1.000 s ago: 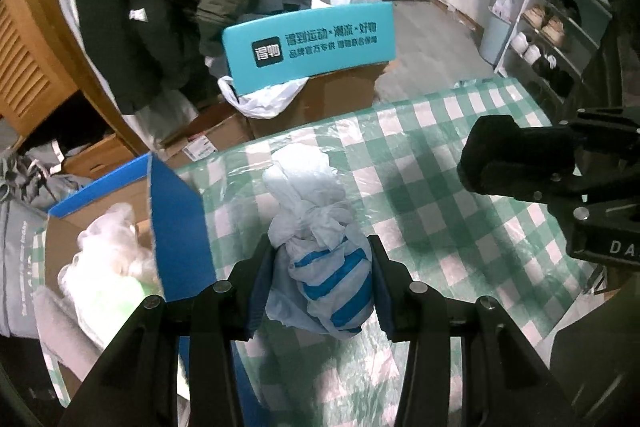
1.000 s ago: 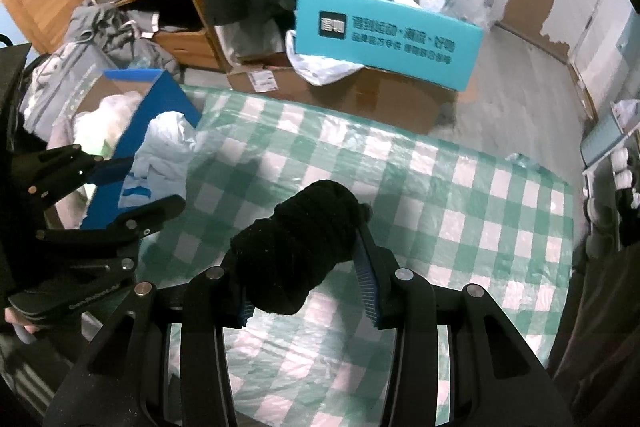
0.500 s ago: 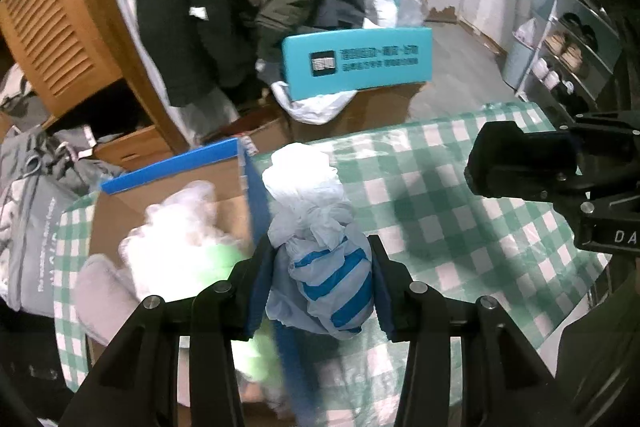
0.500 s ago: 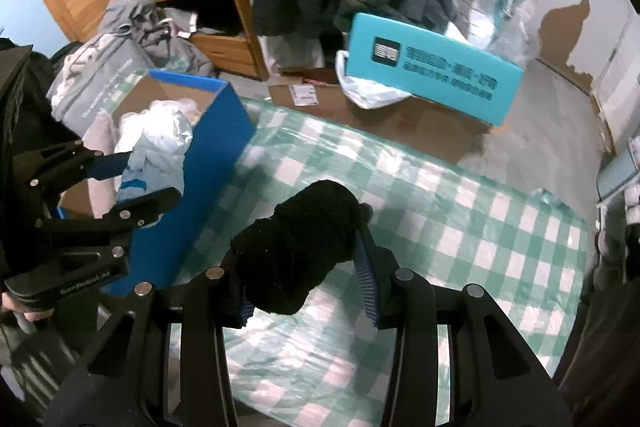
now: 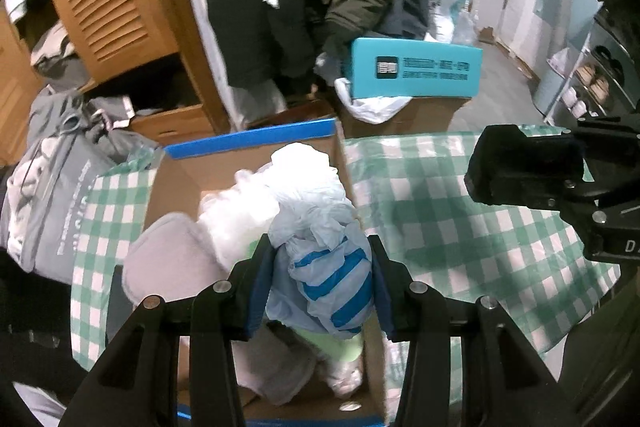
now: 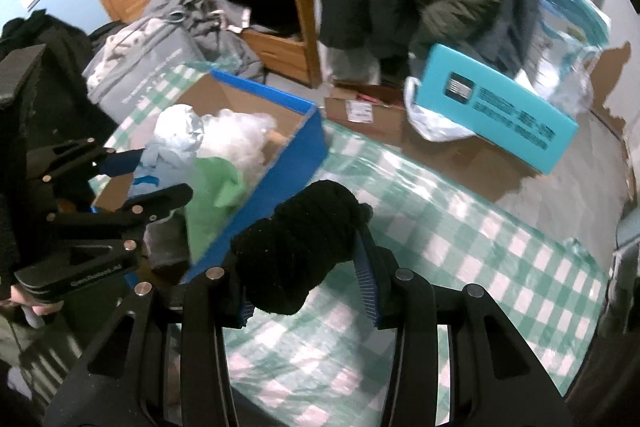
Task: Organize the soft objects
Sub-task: 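Carry both socks over the shoebox with the left and right tools, then lower both socks into the shoebox and open both tools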
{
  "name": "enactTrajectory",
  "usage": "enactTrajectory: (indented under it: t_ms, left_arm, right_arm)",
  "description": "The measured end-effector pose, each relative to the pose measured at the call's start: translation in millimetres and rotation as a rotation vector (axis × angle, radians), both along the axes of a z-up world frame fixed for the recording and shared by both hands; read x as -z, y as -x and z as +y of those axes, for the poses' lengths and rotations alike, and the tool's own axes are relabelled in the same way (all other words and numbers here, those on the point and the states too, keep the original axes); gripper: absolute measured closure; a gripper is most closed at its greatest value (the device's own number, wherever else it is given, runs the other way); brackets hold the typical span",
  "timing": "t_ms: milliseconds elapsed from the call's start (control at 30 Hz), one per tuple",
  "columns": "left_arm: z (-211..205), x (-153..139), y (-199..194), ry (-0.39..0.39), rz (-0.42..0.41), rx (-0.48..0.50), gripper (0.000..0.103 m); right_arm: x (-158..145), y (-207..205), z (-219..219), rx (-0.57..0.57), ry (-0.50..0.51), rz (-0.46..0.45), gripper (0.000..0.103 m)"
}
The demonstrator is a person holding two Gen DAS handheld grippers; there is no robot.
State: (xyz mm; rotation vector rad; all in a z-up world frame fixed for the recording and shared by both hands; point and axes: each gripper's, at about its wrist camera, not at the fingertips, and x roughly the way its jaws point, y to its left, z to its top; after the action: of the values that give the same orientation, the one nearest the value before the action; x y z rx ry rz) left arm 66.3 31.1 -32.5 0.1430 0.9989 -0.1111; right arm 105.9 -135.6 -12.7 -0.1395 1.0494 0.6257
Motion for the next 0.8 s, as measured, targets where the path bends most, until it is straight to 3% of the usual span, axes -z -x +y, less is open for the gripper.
enactTrajectory:
  t_ms: [467,800]
  left_arm:
    - [56,18,11,0.022,0.046,-0.089,0.058]
    - [70,51,14,0.049,0.13,-0.094,0.057]
  right_arm:
    - [-3,7,79,-0.152,0.005,0.006,0.062]
    - [23,12,115,-0.226,0.057,0.063,0.062]
